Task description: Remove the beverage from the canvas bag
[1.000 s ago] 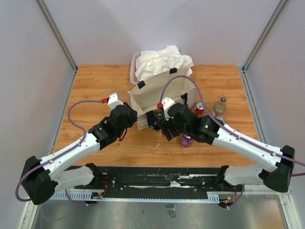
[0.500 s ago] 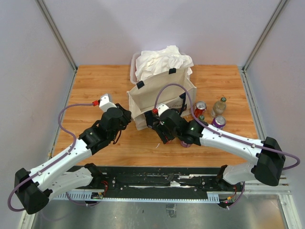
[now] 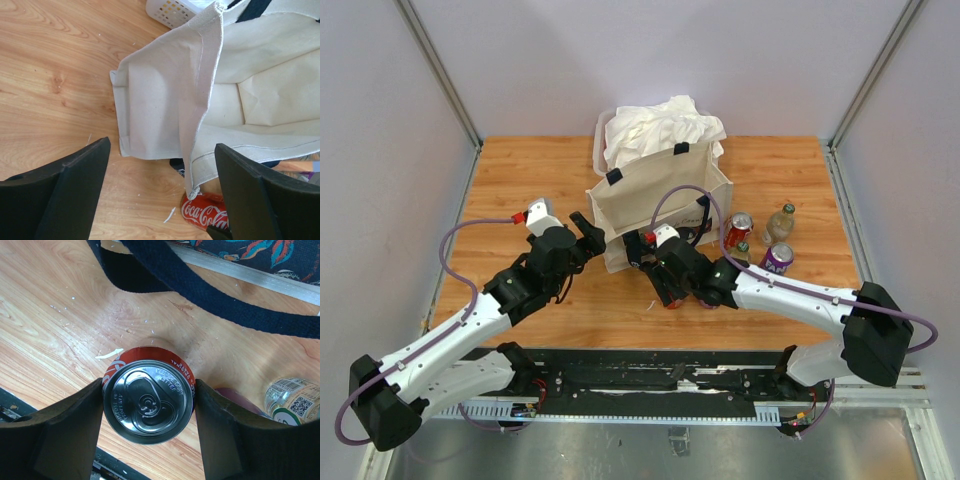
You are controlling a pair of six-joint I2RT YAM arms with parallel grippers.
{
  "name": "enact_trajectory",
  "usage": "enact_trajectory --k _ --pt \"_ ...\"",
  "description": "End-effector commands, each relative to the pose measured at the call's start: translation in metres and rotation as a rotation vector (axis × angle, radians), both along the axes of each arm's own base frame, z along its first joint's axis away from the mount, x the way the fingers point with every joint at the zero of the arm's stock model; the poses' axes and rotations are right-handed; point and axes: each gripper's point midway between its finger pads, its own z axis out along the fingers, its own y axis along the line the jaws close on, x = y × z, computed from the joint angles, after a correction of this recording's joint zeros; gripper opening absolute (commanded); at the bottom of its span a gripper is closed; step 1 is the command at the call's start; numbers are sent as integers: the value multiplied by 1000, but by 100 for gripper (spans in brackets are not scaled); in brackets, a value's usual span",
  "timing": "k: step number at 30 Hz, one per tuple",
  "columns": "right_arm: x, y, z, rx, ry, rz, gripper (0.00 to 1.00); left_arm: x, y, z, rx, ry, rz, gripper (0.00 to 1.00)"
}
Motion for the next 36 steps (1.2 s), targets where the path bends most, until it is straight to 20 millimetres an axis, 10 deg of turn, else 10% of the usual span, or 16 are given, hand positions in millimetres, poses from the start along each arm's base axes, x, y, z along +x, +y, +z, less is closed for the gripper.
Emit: enact_trajectory --k 1,10,25,29,36 --pt "2 1 -2 47 8 -44 24 11 -2 17 -11 -44 15 95" --pt "-4 -5 -2 17 36 -47 86 24 -12 23 29 -50 1 98" --pt "5 -22 108 41 -183 -53 95 39 -10 11 69 -16 24 98" --pt "4 -37 138 86 -245 -90 94 44 -10 6 65 -9 27 77" --pt "7 -96 179 141 -408 -292 79 51 -13 -3 60 25 24 8"
